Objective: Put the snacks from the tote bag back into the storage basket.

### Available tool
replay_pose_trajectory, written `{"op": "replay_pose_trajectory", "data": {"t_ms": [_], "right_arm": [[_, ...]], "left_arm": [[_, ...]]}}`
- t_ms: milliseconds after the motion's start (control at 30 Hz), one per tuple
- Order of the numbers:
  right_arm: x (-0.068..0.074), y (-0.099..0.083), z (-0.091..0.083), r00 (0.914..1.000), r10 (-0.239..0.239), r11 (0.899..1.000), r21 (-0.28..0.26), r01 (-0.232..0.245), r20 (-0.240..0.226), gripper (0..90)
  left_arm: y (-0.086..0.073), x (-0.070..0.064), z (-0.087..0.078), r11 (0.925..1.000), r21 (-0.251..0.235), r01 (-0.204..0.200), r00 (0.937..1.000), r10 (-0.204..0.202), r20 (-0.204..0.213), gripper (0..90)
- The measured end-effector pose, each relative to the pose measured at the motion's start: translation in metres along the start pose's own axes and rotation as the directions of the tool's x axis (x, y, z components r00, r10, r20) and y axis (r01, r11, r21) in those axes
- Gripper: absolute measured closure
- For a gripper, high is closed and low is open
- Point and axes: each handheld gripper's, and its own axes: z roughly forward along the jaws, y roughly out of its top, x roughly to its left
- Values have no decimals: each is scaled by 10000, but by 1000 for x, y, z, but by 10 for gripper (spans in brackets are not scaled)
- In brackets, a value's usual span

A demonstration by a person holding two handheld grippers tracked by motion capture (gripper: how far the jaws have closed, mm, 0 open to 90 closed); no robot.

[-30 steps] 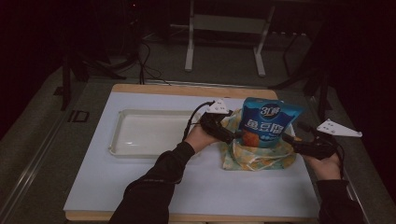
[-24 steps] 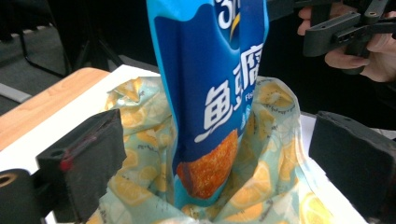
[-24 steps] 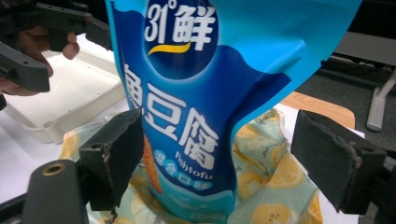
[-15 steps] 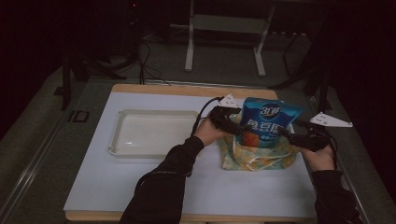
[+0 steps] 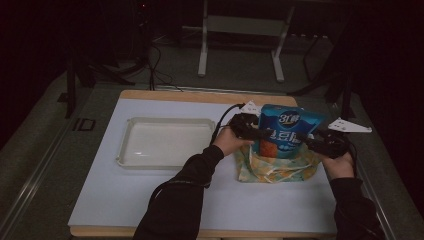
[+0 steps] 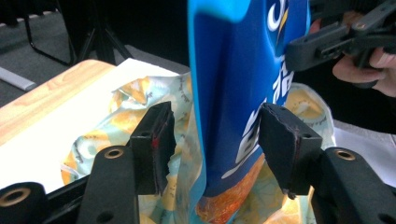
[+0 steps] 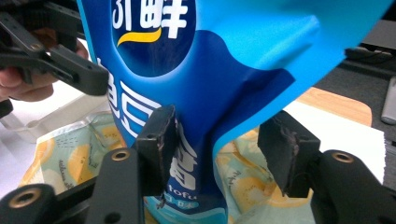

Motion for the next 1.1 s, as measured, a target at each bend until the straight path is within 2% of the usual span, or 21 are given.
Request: {"op": "replay_pose_trajectory", "data": {"t_ms": [67,133,367,400,467,567,700,967,1100], "right_arm": [[0,0,2,10000,14,10000,30,-14,-39,501],[1,0,3,10000,-30,10000,37,30,-46,546],[3,2,5,9997,-56,9999,137,59,-236,691],[4,2,6,9997,-17,9999,151,21,-254,718],[4,1,6,9995,37,9999,107,-33,-327,761],[4,1,7,9994,17,9999,120,-13,-353,822],[7,3,8,9995,-155,9994,291,162,-262,843],[10,5,10,9998,-128,9994,316,133,-155,858],[10,7,11,9998,-134,9993,354,139,-132,862]], "left_arm": [[-1,0,2,10000,23,23,10000,-23,16,489],[-1,-1,3,10000,-12,-13,9999,14,155,571],[0,-2,4,9999,61,-119,9997,118,202,671],[0,-2,4,9999,44,-116,9996,115,249,707],[-1,-1,4,10000,-5,62,9994,-62,352,725],[0,-1,3,10000,25,-17,9996,16,297,763],[2,-2,2,9997,164,-164,9997,161,197,798],[4,-4,2,9986,281,-443,9989,447,-138,864],[6,-4,2,9984,339,-450,9987,457,-224,872]]}}
